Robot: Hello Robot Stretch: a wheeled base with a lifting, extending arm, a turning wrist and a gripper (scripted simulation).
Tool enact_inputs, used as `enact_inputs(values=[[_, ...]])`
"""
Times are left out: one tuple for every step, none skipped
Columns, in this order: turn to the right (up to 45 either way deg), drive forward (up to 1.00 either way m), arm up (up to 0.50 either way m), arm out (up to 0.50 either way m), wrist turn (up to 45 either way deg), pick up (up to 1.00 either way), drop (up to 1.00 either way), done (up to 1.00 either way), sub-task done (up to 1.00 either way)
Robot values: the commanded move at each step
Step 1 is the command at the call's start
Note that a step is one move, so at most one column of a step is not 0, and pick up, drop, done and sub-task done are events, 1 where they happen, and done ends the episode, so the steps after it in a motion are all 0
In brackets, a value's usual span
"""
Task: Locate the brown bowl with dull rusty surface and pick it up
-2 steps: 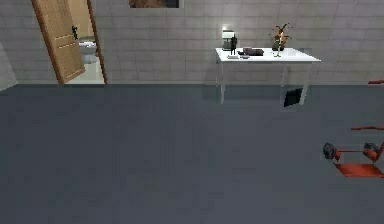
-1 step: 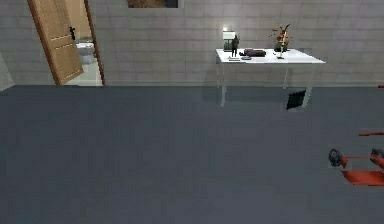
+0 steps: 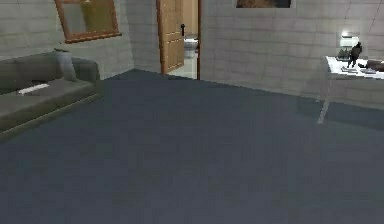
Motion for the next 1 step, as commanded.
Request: enact_inputs(values=[[0.0,1.0,0.0,0.0,0.0,0.0,0.0,0.0,0.0]])
